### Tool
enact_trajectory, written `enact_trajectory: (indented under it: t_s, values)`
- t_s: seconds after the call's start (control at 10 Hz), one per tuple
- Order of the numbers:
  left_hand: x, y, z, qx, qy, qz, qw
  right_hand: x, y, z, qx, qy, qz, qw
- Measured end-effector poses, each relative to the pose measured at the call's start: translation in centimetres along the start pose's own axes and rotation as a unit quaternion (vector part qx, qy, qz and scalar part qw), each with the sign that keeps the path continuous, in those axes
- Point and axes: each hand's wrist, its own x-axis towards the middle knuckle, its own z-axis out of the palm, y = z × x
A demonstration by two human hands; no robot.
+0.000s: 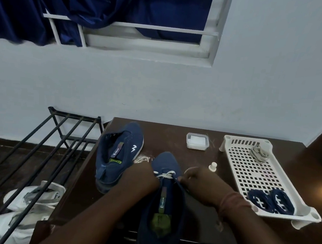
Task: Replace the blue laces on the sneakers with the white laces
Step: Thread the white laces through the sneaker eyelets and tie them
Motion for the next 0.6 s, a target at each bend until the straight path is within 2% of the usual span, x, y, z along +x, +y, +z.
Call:
enact_trajectory:
  t_s: [0.1, 0.2, 0.3, 0.4, 0.5, 0.6]
  values:
    - [-0.1, -0.1, -0.5, -0.007, -0.019, -0.006, 1.0, 0.0, 0.0, -0.3, -0.184, -0.023, 0.01, 0.983]
    - [-0.3, -0.1, -1.1, -0.016, -0.031, -0.012, 0.999, 0.1, 2.4, -1.2, -0.16, 0.069, 0.145, 0.974]
    - [-0.2, -0.1, -1.2, -0.019, -0.035, -0.019, 0.999, -0.1, 2.7, -0.4, -0.156, 0.035, 0.142, 0.977]
    - [0.3, 0.2, -1.1, -0.035, -0.044, -0.044, 0.997, 0.5, 1.1, 1.3, -0.095, -0.029, 0.065, 0.993]
    - [0.6, 0.3, -0.8, -0.064, -0.051, -0.062, 0.995, 0.9, -0.2, 2.1, -0.046, -0.031, 0.009, 0.998]
    - [0.5, -0.1, -0.8, -0.11, -0.048, -0.047, 0.992, 0.8, -0.5, 2.3, -0.06, -0.052, 0.012, 0.997]
